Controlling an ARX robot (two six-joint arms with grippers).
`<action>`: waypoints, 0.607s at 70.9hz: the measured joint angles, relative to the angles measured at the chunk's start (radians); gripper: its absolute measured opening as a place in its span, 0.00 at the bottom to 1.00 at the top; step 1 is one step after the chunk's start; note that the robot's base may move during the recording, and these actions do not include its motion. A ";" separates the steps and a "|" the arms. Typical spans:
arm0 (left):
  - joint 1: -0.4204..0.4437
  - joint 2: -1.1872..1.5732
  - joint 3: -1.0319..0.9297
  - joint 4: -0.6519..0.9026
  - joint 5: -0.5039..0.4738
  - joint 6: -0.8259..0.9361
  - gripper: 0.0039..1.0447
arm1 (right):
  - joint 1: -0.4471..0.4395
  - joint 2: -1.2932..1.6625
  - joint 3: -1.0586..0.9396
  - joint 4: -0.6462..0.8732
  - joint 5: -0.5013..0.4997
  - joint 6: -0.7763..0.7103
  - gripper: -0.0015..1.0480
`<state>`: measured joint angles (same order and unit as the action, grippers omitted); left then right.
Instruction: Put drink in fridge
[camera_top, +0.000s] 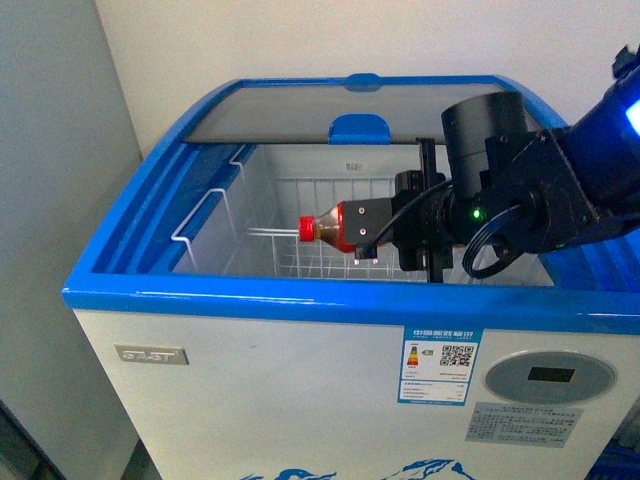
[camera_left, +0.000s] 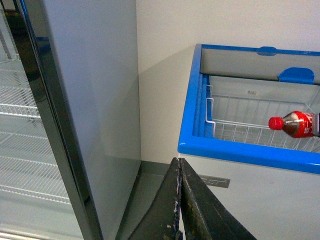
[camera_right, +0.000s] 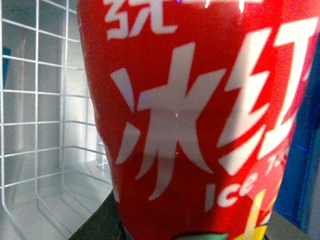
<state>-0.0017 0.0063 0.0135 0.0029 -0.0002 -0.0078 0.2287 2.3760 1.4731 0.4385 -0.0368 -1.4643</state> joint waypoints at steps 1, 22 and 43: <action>0.000 0.000 0.000 0.000 0.000 0.000 0.02 | -0.001 0.006 0.000 0.002 0.002 0.000 0.35; 0.000 0.000 0.000 0.000 0.000 0.000 0.02 | -0.013 0.087 0.035 0.026 0.032 -0.002 0.35; 0.000 0.000 0.000 0.000 0.000 0.000 0.02 | -0.004 0.145 0.085 0.025 0.074 0.090 0.35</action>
<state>-0.0017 0.0063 0.0135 0.0025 0.0002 -0.0078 0.2245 2.5206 1.5581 0.4633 0.0372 -1.3746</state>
